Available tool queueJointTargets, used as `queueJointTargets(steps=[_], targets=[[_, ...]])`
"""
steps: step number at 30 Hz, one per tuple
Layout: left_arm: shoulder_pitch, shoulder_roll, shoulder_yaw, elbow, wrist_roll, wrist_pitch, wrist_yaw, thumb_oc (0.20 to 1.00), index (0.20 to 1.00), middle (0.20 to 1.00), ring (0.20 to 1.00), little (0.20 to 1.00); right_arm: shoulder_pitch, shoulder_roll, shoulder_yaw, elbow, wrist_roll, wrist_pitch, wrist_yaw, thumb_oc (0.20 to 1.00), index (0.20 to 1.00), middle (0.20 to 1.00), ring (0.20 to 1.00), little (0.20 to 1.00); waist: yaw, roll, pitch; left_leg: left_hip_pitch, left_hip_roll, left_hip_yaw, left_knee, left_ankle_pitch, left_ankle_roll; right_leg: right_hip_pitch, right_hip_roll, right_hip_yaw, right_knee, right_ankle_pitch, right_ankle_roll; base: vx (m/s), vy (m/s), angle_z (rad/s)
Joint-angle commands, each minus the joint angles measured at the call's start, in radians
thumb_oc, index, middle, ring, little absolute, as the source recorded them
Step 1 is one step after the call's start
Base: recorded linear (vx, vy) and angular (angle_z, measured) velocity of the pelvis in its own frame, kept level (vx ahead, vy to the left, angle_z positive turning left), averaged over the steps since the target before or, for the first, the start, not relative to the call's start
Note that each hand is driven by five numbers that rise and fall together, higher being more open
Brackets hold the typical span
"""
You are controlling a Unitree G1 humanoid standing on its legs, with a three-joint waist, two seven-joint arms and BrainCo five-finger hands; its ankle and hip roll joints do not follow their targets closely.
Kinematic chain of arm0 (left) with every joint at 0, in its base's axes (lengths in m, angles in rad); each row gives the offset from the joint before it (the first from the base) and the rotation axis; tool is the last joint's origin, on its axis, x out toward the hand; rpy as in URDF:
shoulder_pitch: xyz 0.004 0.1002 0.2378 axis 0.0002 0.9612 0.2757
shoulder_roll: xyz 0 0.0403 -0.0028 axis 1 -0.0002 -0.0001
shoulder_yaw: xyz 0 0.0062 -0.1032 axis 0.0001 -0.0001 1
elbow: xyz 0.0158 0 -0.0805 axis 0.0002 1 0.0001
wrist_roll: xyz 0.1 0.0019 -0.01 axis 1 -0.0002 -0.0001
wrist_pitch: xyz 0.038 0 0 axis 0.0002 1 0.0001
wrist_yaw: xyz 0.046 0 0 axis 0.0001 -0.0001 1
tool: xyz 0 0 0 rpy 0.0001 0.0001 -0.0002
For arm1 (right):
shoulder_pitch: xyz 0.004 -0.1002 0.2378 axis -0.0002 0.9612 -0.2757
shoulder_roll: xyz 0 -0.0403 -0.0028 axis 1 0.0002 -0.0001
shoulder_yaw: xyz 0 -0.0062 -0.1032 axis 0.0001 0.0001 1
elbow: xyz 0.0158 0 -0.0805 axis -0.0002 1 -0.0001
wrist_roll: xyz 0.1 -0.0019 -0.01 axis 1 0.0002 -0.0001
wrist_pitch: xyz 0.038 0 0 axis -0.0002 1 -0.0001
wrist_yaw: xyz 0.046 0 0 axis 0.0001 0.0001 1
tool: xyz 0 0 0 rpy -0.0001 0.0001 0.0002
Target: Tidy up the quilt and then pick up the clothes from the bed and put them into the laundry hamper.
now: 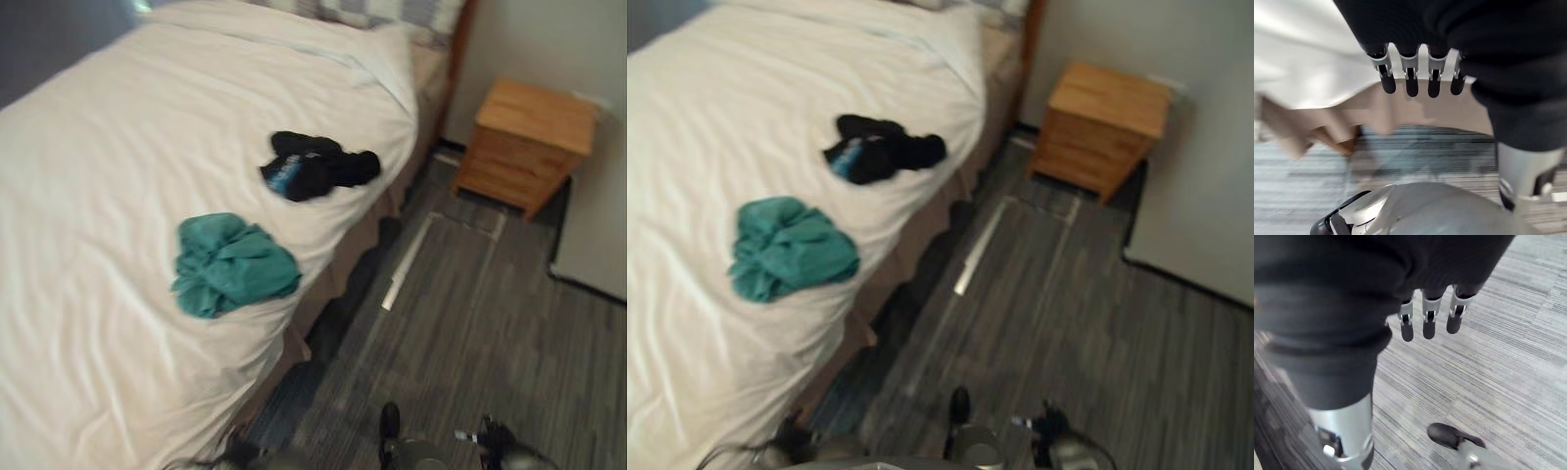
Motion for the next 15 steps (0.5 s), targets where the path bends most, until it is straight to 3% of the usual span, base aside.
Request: queueJointTargets(steps=[1,3,5,7,8,9,10,11,12,13,15], targets=[[-0.137,0.031,-0.065,-0.038,-0.044,-0.039,0.033,1.0,1.0,1.0,1.0,1.0,-0.032,-0.003,0.038,0.021,-0.037,0.003,0.004,1.0,1.0,1.0,1.0,1.0,0.064,-0.01,0.081,-0.041,-0.083,0.007,-0.233,0.002,0.095,0.084,0.011,0.118,0.028,-0.183,0.145,0.42,0.195,-1.52],[-0.158,0.019,-0.084,-0.073,-0.063,-0.047,0.03,1.0,1.0,1.0,1.0,1.0,-0.044,-0.009,0.058,0.015,-0.055,-0.002,0.007,1.0,1.0,1.0,1.0,1.0,0.069,0.021,0.068,-0.029,-0.054,-0.038,-0.452,0.074,0.076,0.105,0.03,0.181,0.013,-0.199,0.156,0.52,0.257,-1.85],[-0.145,0.02,-0.11,-0.092,-0.035,-0.05,0.015,1.0,1.0,1.0,1.0,1.0,-0.03,-0.02,0.048,0.01,-0.063,-0.007,0.007,1.0,1.0,1.0,1.0,1.0,0.067,0.044,0.065,-0.017,0.011,0.009,-0.577,0.146,0.057,0.142,0.017,0.195,0.008,-0.23,0.166,0.46,0.23,-1.72],[-0.13,0.028,-0.135,-0.088,0.012,-0.045,-0.002,1.0,1.0,1.0,1.0,1.0,-0.006,-0.021,0.023,0.013,-0.062,-0.01,0.009,1.0,1.0,1.0,1.0,1.0,0.062,0.048,0.051,0.005,0.019,0.049,-0.598,0.139,0.071,0.18,0.009,0.206,0.057,-0.286,0.168,0.55,0.221,-1.12],[-0.139,0.032,-0.138,-0.074,0.026,-0.039,-0.004,1.0,1.0,1.0,1.0,1.0,0.016,-0.014,0.005,0.026,-0.066,-0.007,0.013,1.0,1.0,1.0,1.0,1.0,0.05,0.046,0.044,0.021,-0.012,0.062,-0.591,0.124,0.093,0.16,0.011,0.197,0.203,-0.289,0.181,0.42,0.177,-0.6],[-0.139,0.032,-0.138,-0.074,0.026,-0.039,-0.004,1.0,1.0,1.0,1.0,1.0,0.016,-0.014,0.005,0.025,-0.066,-0.007,0.013,1.0,1.0,1.0,1.0,1.0,0.052,0.044,0.044,0.021,-0.014,0.064,-0.59,0.123,0.094,0.156,0.009,0.199,0.213,-0.296,0.182,0.42,0.158,-0.4],[-0.147,0.03,-0.137,-0.067,0.028,-0.036,-0.006,1.0,1.0,1.0,1.0,1.0,0.022,-0.012,-0.007,0.033,-0.072,-0.002,0.014,1.0,1.0,1.0,1.0,1.0,0.037,0.045,0.053,0.066,-0.03,0.097,-0.603,0.098,0.107,0.106,-0.016,0.161,0.361,-0.262,0.221,0.15,0.053,-0.22],[-0.148,0.029,-0.137,-0.067,0.028,-0.036,-0.006,1.0,1.0,1.0,1.0,1.0,0.021,-0.013,-0.008,0.033,-0.073,-0.002,0.014,1.0,1.0,1.0,1.0,1.0,0.039,0.047,0.051,0.063,-0.027,0.097,-0.604,0.1,0.106,0.103,-0.013,0.163,0.36,-0.259,0.22,0.41,0.141,-0.29],[-0.158,0.037,-0.14,-0.066,0.031,-0.033,-0.007,1.0,1.0,1.0,1.0,1.0,0.017,-0.009,-0.019,0.044,-0.072,0.0,0.015,1.0,1.0,1.0,1.0,1.0,0.003,0.067,0.072,0.133,-0.026,0.114,-0.642,0.091,0.118,-0.015,-0.03,0.125,0.581,-0.127,0.255,0.42,0.142,-0.5],[-0.157,0.039,-0.143,-0.064,0.034,-0.03,0.001,1.0,1.0,1.0,1.0,1.0,0.017,-0.004,-0.02,0.043,-0.066,-0.003,0.012,1.0,1.0,1.0,1.0,1.0,-0.016,0.088,0.081,0.175,-0.015,0.102,-0.671,0.09,0.122,-0.081,0.002,0.128,0.653,-0.11,0.248,0.58,0.165,-0.38],[-0.15,0.042,-0.144,-0.061,0.047,-0.032,0.004,1.0,1.0,1.0,1.0,1.0,0.021,0.001,-0.022,0.04,-0.06,-0.006,0.01,1.0,1.0,1.0,1.0,1.0,-0.034,0.098,0.09,0.218,-0.017,0.096,-0.704,0.086,0.122,-0.131,0.019,0.125,0.681,-0.147,0.242,0.42,0.046,0.18]])
